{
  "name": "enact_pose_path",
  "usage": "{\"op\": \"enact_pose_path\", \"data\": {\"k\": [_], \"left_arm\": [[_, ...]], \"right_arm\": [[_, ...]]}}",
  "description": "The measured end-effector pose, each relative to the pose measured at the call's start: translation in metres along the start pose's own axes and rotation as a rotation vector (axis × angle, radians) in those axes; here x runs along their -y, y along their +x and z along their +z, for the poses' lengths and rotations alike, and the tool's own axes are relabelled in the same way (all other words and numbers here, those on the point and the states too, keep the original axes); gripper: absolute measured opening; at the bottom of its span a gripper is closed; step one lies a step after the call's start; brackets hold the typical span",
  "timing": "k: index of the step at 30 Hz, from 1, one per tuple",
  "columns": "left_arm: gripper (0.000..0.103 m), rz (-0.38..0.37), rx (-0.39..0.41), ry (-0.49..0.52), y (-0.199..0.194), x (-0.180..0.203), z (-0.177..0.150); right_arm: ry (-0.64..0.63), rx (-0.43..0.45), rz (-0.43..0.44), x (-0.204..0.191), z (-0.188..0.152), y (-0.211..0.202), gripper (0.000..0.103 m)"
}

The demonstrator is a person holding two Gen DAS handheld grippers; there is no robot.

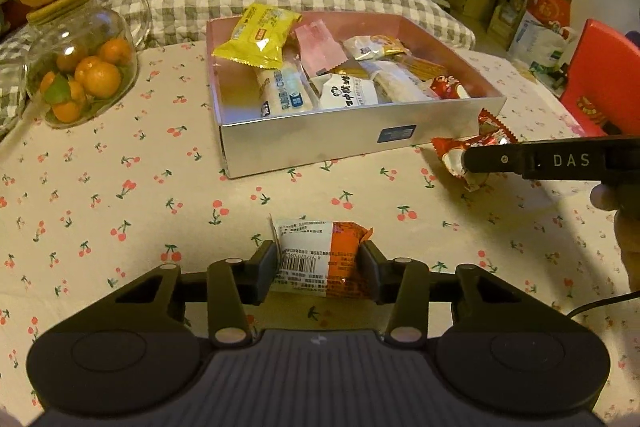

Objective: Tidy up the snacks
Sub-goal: 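Grasp the white-and-orange packet with the left tool while the right tool grasps the red candy packet, then lower the white-and-orange packet and red candy packet into the box and open both tools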

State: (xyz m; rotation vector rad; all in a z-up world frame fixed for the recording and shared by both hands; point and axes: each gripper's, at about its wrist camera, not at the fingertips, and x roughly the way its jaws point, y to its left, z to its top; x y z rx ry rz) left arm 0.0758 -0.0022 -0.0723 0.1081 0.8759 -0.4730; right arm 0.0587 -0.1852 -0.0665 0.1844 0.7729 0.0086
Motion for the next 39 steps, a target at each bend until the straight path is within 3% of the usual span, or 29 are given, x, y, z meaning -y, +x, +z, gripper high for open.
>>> {"op": "enact_pose_path", "data": {"k": [6,19,28,39], "left_arm": [[0.04,-0.034,-0.015,-0.038,-0.004,0.0,0.004],[0.04,-0.09,0.07,-0.075,-0.031,0.002,0.026],[0.04,-0.069,0.138,-0.103,-0.038,-0.004,0.047],[0.04,-0.012,0.18,-0.16,-0.023,-0.014,0.071]], "right_arm": [[0.022,-0.032,0.014,-0.002,0.002,-0.005,0.036],[0.081,-0.029,0.064,-0.005,0.015,-0.026,0.036],[0.128,0.043,0.09,-0.003,0.035,-0.039,0.036],[0.201,0.066,0.094,0.006,0.051,-0.026,0.036]]}}
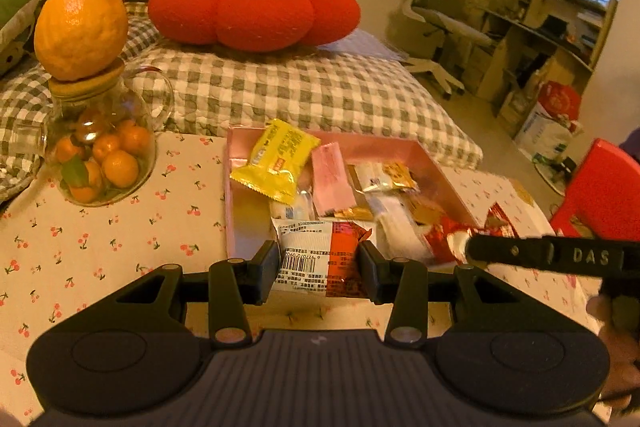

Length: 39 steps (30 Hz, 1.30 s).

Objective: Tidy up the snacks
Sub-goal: 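Lower the white-and-orange packet and red candy packet into the box and open both tools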

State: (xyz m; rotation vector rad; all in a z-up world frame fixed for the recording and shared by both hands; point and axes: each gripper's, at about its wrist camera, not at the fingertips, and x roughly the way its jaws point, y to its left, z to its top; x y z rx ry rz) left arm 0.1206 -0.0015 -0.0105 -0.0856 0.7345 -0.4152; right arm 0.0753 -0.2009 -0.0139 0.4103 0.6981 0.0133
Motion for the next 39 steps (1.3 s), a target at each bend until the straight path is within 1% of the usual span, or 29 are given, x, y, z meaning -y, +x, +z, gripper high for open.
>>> {"op": "enact_pose_path", "data": {"k": [9,15,21,27,30,31,32,33,34,35,36,37,38,39], "left_arm": [[0.04,0.042,0.01,-0.035,0.022,-0.009,0.004],[0.04,0.084,0.03,-0.004,0.033,-0.01,0.004],[0.041,0.129,0.014,0.028,0.044,-0.01,0.0],[0.043,0.139,0.016,0.063,0.043,-0.006,-0.002],[0.048,0.132,0.014,0.058,0.042,-0.007,-0.002],[0.053,0.126,0.012,0.056,0.042,-0.007,-0.001],[0.054,0.12,0.014,0.055,0.041,-0.006,-0.001],[0.054,0.121,0.018,0.057,0.04,-0.005,-0.001],[0.057,0.126,0.023,0.06,0.039,-0.004,-0.001],[0.064,0.13,0.028,0.063,0.038,-0.003,0.0],[0.065,0.131,0.032,0.063,0.037,-0.003,0.0],[0.066,0.131,0.035,0.061,0.036,-0.003,0.0],[0.068,0.125,0.03,0.055,0.035,-0.003,0.001],[0.07,0.119,0.026,0.048,0.034,-0.003,0.001]], "right_arm": [[0.031,0.017,0.001,0.006,0.003,0.019,0.036],[0.031,0.01,-0.005,0.009,0.001,0.035,0.036],[0.0,0.0,-0.029,0.008,-0.004,0.043,0.036],[-0.002,0.004,-0.036,0.008,-0.004,0.043,0.037],[-0.011,0.008,-0.042,0.008,-0.003,0.042,0.038],[-0.012,0.009,-0.042,0.008,-0.003,0.042,0.04],[-0.01,0.01,-0.042,0.008,-0.002,0.041,0.043],[-0.004,0.014,-0.042,0.009,-0.002,0.04,0.051],[0.002,0.019,-0.041,0.009,-0.002,0.039,0.054],[0.007,0.022,-0.039,0.01,-0.001,0.038,0.055],[0.013,0.023,-0.037,0.011,0.0,0.037,0.056],[0.019,0.023,-0.035,0.011,0.0,0.035,0.059],[0.025,0.024,-0.032,0.012,0.0,0.034,0.062],[0.028,0.029,-0.03,0.013,0.001,0.031,0.068]]}}
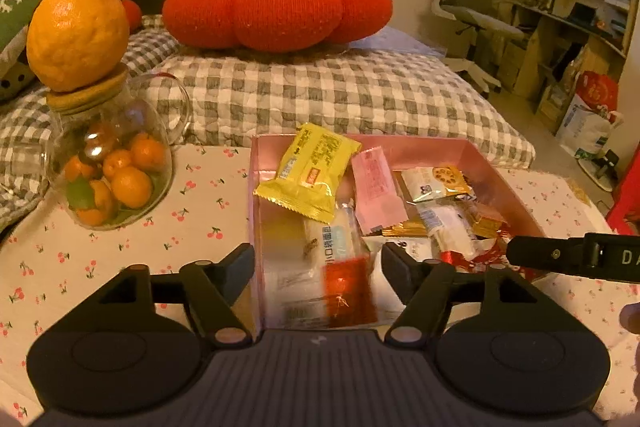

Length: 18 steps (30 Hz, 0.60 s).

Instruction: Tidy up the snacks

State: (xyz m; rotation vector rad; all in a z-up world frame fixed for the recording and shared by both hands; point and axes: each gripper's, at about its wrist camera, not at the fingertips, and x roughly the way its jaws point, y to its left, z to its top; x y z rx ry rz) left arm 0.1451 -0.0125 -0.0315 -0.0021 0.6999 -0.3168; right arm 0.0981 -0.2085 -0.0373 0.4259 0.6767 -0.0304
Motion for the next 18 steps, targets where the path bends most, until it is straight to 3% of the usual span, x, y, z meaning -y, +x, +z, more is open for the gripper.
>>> {"op": "enact_pose_path", "data": {"k": [6,18], "left_arm": [[0.084,-0.002,0.019,0.01,-0.014,0.004,-0.001],[0.099,0.035,-0.019,-0.012,-0.042,0.004,-0.014]], "right_arm": [[0.013,0.053,-0.005,0.01,0.006,-0.02,0.078],[0.045,0.06,-0.055,0.036,0.0,-0.054,0.082]]}}
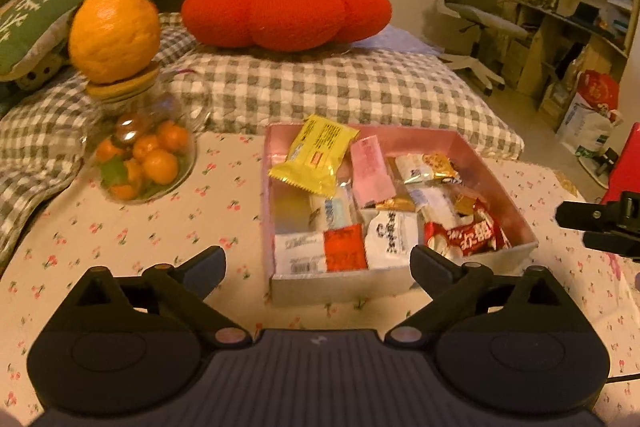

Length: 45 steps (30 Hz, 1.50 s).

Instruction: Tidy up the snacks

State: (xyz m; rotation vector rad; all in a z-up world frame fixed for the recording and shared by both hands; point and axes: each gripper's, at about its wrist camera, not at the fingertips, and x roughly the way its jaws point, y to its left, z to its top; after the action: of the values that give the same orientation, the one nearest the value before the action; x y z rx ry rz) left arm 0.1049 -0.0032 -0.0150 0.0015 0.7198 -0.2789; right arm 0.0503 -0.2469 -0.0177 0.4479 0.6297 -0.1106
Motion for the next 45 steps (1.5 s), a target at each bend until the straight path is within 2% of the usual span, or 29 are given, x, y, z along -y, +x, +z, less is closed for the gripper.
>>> {"op": "enact_pose_path", "data": {"k": [8,21,30,45], "left_arm": [[0.102,0.047,-0.014,-0.014,-0.022,0.001,-0.009],[0.103,0.111,-0.034,0.002,-0.05,0.016,-0.021],[0.103,0.156,-0.049,-0.016,-0.063,0.024,-0.026],[0.103,0.199,-0.082,-0.036,-0.06,0.024,-0.029]], "right_arm": [[-0.05,-0.014,-0.026,-0.001,-0.012,-0.023,0.084],[-0.169,-0.028,-0.066,-0.033,-0.034,-0.055,0.09],[-0.227,-0.052,-0.107,-0.058,-0.047,-0.058,0.091],[-0.286,-0.075,-0.112,-0.077,-0.057,-0.049,0.091]]}}
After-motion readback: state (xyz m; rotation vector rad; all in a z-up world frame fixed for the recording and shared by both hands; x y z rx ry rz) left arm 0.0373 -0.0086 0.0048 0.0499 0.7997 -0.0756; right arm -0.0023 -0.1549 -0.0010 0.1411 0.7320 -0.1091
